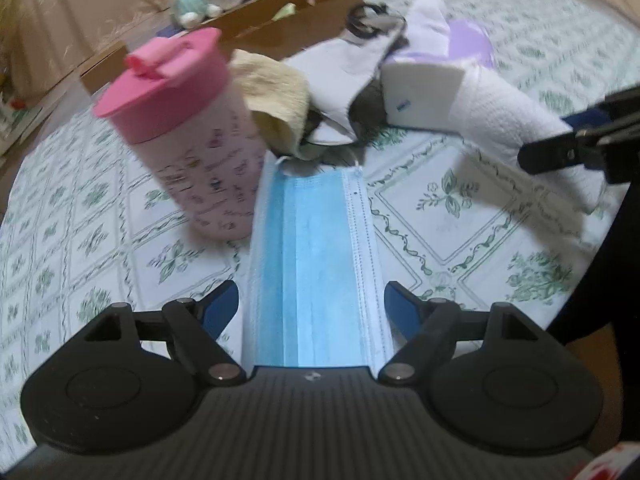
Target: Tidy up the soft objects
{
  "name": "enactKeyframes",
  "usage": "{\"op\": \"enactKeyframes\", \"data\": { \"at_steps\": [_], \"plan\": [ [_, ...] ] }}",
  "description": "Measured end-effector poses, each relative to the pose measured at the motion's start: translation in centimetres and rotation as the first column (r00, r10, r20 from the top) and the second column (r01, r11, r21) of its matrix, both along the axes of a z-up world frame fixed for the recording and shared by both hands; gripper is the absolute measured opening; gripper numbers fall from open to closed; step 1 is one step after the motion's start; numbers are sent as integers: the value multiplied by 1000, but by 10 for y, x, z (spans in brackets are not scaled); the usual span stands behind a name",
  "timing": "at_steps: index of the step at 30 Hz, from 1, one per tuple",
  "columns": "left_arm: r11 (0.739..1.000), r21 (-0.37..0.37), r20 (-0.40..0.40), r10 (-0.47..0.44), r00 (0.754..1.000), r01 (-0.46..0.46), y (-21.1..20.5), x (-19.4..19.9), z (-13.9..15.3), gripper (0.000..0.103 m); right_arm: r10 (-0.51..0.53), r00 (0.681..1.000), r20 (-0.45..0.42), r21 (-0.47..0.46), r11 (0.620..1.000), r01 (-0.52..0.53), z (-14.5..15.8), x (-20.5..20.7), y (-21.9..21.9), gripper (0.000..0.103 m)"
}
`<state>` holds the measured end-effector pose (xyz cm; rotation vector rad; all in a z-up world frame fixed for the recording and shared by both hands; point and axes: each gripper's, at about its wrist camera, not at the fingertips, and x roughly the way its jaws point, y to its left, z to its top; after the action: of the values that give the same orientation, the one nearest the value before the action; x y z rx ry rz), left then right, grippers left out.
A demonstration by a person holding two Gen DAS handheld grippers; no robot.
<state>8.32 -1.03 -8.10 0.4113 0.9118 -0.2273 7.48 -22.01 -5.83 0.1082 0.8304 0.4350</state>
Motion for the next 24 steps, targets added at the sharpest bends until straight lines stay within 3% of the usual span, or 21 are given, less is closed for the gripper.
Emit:
{"op": "enactKeyframes", "data": {
  "at_steps": [4,9,14,17,24],
  "plan": [
    [999,33,-7,-31,999,31,-4,6,-8,72,5,1000,-13,1,1000,-4,-6,4,0,42],
    [999,-4,-41,-41,998,41,2,13,-7,54,13,1000,-25,5,1000,-13,-12,9,3,42],
    [998,-39,-83,-50,995,47,4,15,-7,24,21,1000,-24,9,1000,-21,-12,10,5,42],
    [999,-20,-87,-50,995,49,2,11,-6,5,24,1000,-20,9,1000,-24,-10,8,7,42],
    [997,-31,-79,-67,995,64,8,-17,10,2,30,1000,-3,10,999,-30,-1,-1,9,42]
  ]
}}
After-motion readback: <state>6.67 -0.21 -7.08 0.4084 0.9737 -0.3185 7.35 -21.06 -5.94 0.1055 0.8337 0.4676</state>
